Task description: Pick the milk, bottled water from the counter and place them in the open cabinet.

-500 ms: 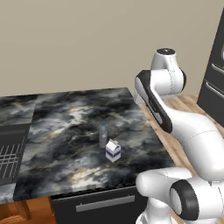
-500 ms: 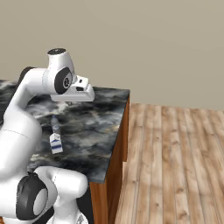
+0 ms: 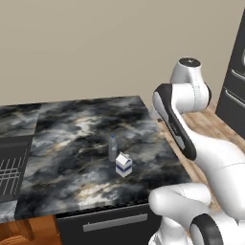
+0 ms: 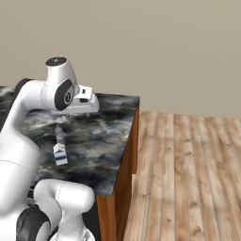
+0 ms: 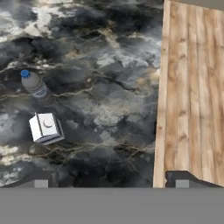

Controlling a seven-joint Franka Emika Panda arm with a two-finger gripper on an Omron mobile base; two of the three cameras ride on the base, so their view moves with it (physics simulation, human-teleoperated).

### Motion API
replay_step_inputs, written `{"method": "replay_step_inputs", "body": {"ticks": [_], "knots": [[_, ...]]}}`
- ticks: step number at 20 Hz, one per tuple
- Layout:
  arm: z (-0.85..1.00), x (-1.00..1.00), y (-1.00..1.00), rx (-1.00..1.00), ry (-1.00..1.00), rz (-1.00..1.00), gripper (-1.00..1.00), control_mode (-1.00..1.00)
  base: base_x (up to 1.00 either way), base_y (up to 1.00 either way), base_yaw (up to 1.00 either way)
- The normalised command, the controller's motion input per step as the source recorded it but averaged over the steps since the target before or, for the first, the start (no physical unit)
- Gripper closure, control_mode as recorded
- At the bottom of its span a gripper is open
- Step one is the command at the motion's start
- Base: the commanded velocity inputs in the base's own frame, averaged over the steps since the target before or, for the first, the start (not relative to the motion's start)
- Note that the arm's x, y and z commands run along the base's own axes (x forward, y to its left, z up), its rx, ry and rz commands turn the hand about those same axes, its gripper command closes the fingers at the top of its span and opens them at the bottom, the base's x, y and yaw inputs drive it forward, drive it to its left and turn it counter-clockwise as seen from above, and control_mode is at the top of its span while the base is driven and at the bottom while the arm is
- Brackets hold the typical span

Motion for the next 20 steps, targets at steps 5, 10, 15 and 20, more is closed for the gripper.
{"method": "replay_step_inputs", "body": {"ticks": [5, 10, 15, 20], "knots": [[-0.18, -0.50, 0.13, 0.01, -0.19, 0.17, -1.00, -1.00, 0.00, 0.00, 0.00], [-0.27, -0.18, 0.38, 0.01, -0.13, 0.22, -1.00, -1.00, 0.00, 0.00, 0.00], [-0.28, -0.01, 0.25, 0.05, -0.09, 0.28, -1.00, -1.00, 0.00, 0.00, 0.00], [-0.30, 0.00, 0.21, 0.03, -0.07, 0.29, -1.00, -1.00, 0.00, 0.00, 0.00]]}}
